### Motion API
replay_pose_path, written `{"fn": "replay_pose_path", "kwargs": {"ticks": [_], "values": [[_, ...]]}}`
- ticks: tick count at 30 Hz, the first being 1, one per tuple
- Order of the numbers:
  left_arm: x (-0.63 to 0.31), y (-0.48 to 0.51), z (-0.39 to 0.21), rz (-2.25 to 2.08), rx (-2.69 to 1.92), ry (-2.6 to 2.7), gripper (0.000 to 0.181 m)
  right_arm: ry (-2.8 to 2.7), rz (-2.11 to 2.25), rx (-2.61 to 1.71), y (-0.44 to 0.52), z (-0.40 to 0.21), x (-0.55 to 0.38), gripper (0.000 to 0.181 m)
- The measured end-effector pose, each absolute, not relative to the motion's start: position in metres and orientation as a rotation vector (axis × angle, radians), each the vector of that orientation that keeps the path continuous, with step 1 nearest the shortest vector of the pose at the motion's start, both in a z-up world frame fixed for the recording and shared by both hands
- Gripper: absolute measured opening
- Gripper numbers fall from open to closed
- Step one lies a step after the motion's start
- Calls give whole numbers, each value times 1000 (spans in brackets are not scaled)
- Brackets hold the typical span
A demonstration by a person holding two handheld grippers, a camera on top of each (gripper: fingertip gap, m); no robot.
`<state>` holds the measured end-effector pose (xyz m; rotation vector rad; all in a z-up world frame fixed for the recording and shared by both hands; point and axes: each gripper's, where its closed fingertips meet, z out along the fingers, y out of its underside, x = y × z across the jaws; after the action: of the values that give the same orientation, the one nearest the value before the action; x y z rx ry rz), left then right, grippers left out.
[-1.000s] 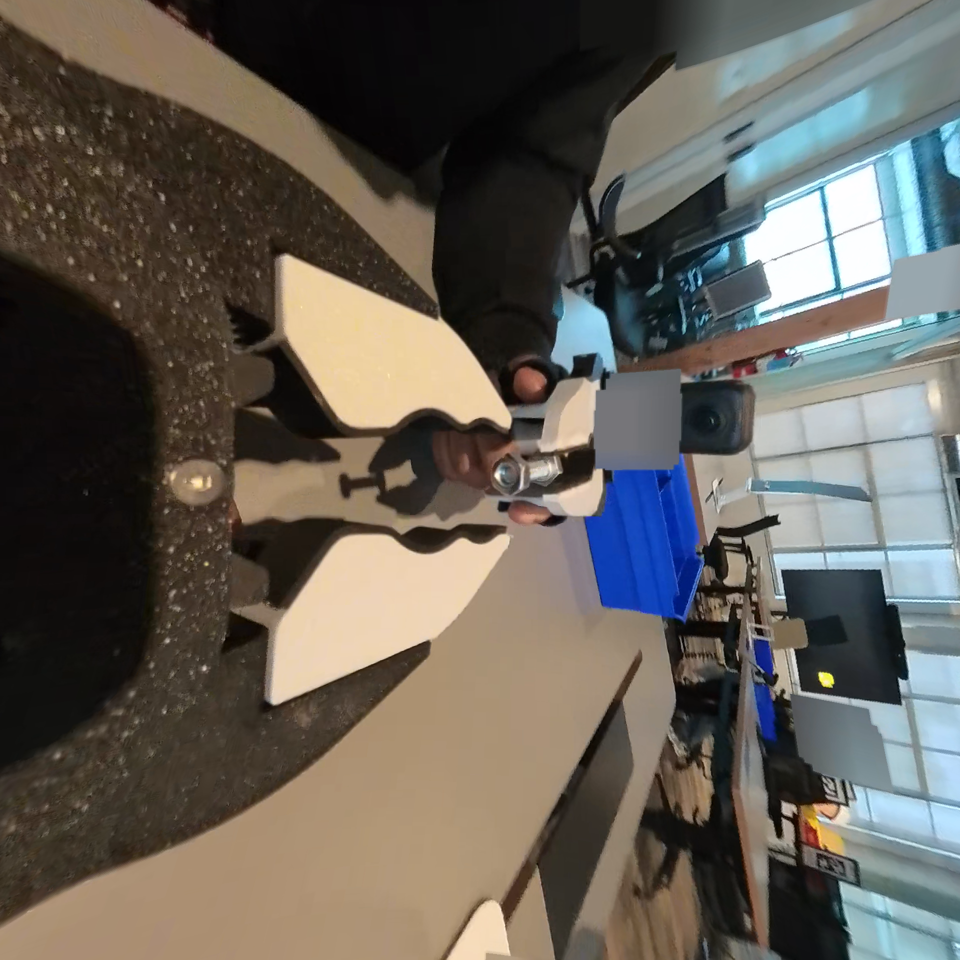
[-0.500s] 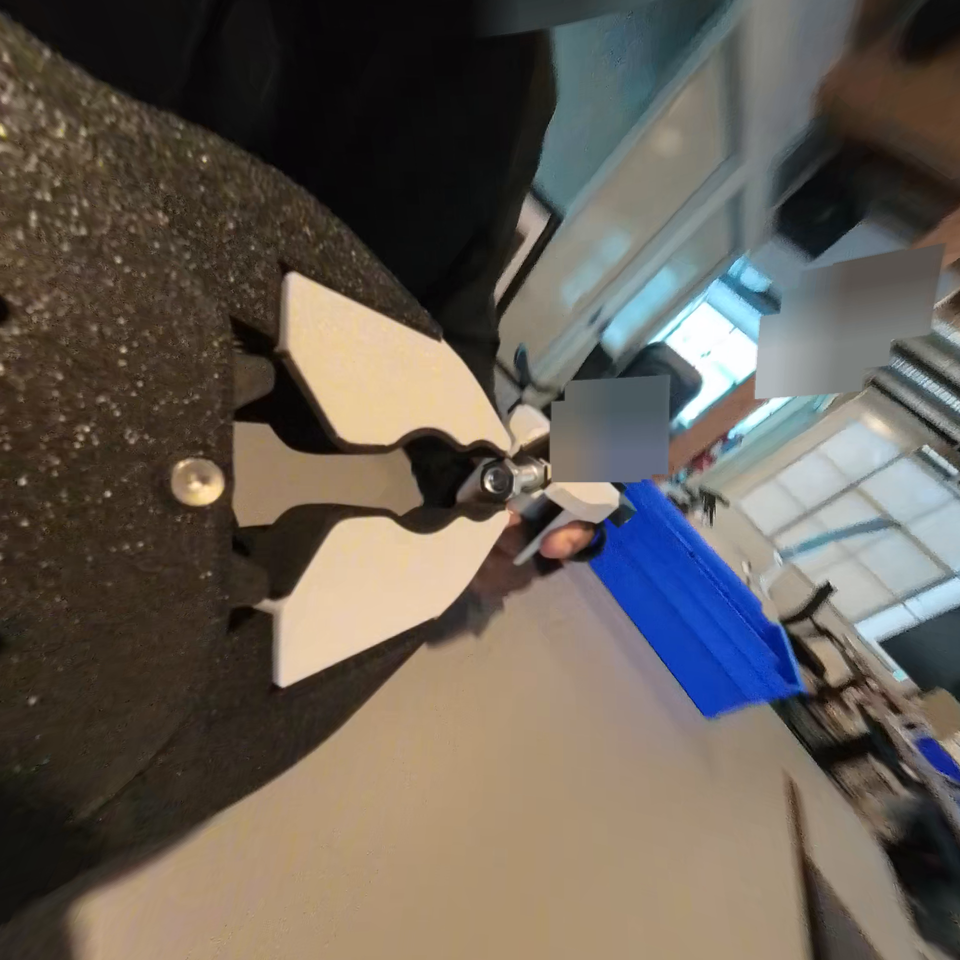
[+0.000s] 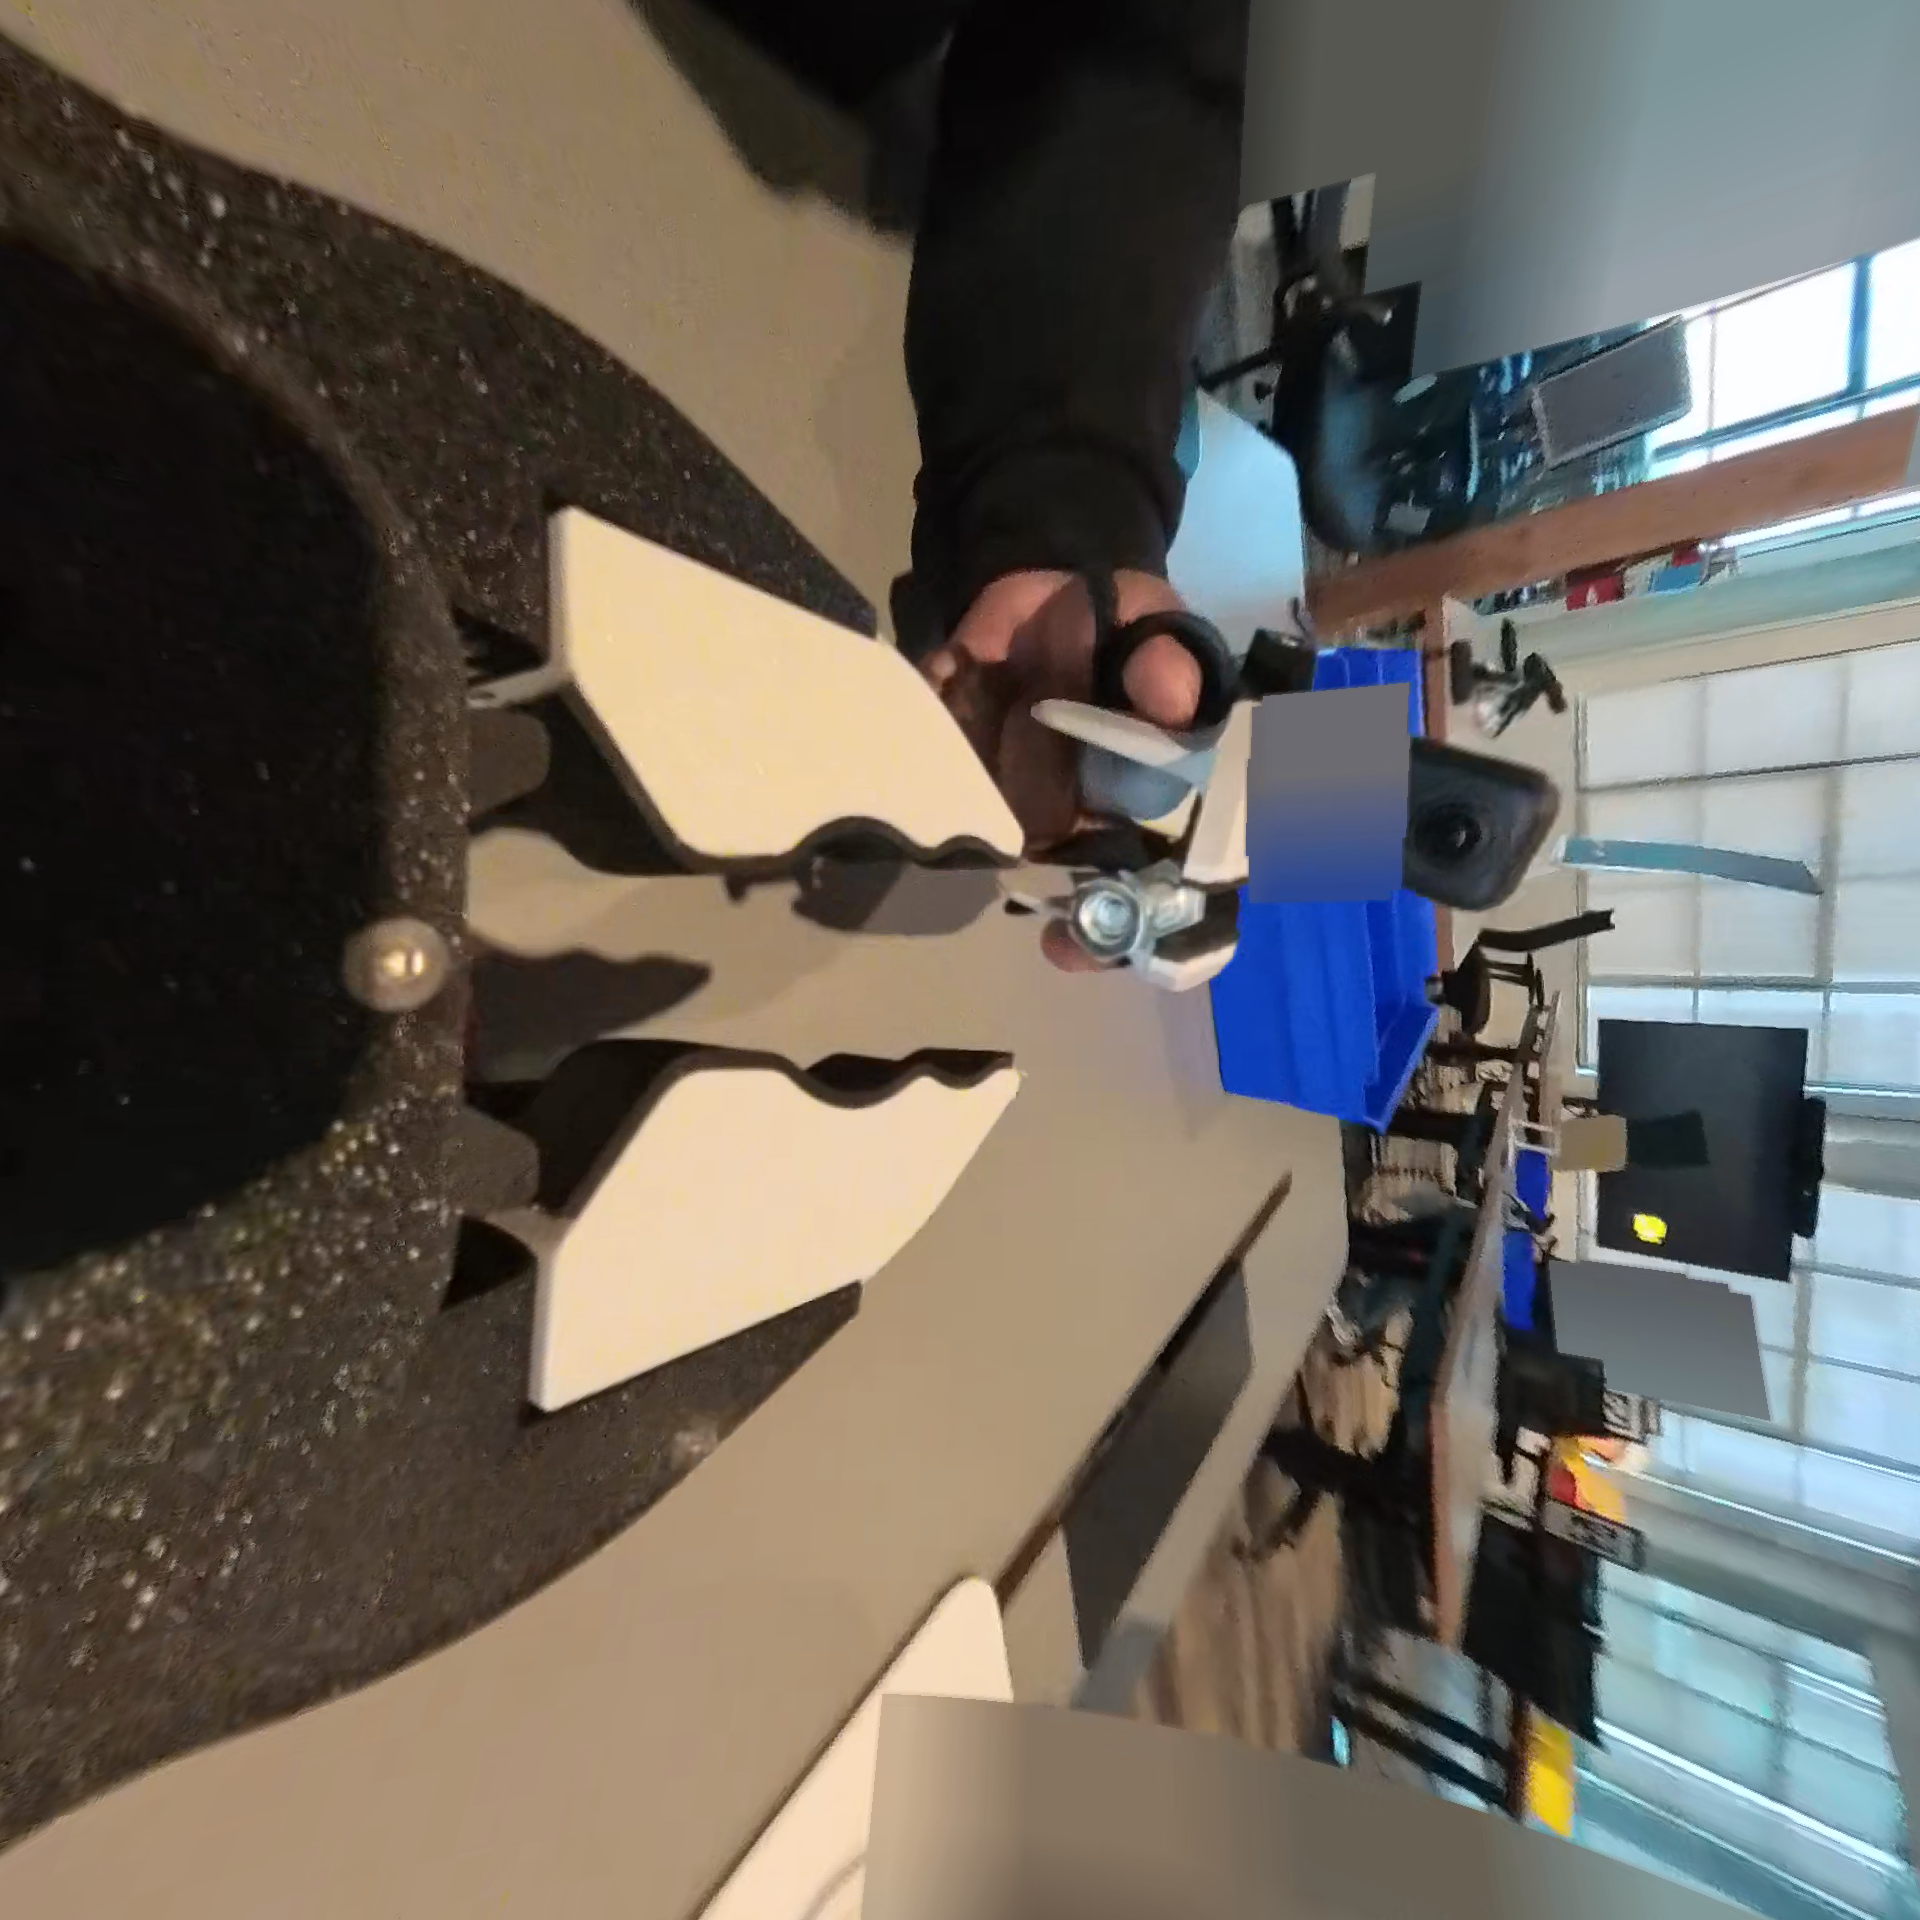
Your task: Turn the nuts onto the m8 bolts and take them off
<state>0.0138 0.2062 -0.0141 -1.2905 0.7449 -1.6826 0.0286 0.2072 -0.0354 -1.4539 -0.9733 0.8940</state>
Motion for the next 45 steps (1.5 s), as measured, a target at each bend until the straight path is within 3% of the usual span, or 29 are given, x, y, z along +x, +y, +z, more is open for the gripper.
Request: {"fn": "replay_pose_path", "kwargs": {"ticks": [10, 13, 16, 22, 24, 30, 36, 45], "values": [[18, 204, -20, -1864, -1340, 688, 13, -1001, 864, -1344, 197, -24, 26, 28], [21, 201, -23, -1852, -1350, 712, 13, -1009, 845, -1359, 197, -27, 23, 15], [20, 203, -24, -1777, -1339, 741, 13, -981, 888, -1396, 199, -28, 22, 14], [14, 203, -25, -1181, -1146, 988, 13, -617, 1552, -1628, 201, -29, 16, 14], [14, 204, -22, -1186, -1148, 960, 13, -550, 1682, -1596, 202, -27, 17, 15], [2, 216, -9, -1573, -1223, 713, 13, -785, 1193, -1460, 207, -25, 29, 29], [4, 215, -12, -1781, -1282, 650, 13, -949, 790, -1338, 206, -20, 35, 29], [19, 204, -27, -1837, -1387, 727, 13, -1106, 557, -1260, 198, -31, 26, 24]]}}
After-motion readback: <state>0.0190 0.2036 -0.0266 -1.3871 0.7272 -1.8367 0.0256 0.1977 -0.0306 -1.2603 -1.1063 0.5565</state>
